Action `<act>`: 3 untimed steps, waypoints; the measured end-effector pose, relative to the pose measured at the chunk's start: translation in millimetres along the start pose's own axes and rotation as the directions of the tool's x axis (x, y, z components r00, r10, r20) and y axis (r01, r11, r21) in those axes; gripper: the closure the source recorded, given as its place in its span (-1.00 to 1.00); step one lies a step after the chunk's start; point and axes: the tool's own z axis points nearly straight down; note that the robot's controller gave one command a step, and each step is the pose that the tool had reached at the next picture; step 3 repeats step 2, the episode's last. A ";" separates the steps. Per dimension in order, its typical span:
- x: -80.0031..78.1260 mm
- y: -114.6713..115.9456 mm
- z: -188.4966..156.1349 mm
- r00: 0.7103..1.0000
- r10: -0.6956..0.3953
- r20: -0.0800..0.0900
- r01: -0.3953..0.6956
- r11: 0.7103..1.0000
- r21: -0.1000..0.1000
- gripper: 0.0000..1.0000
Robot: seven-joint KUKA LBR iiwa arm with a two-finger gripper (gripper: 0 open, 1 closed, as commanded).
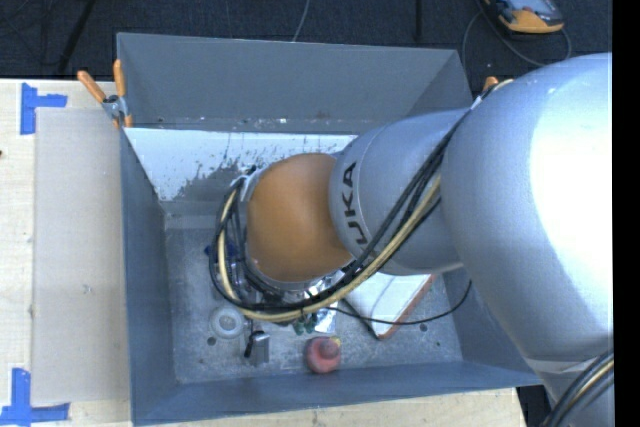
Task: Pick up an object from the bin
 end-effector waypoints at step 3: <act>-9.1 -19.1 -175.4 1.000 0.017 0.016 -0.017 1.000 0.000 1.00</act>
Offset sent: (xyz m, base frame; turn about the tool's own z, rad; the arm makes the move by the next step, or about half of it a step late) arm 0.0000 0.0000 0.0000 0.0000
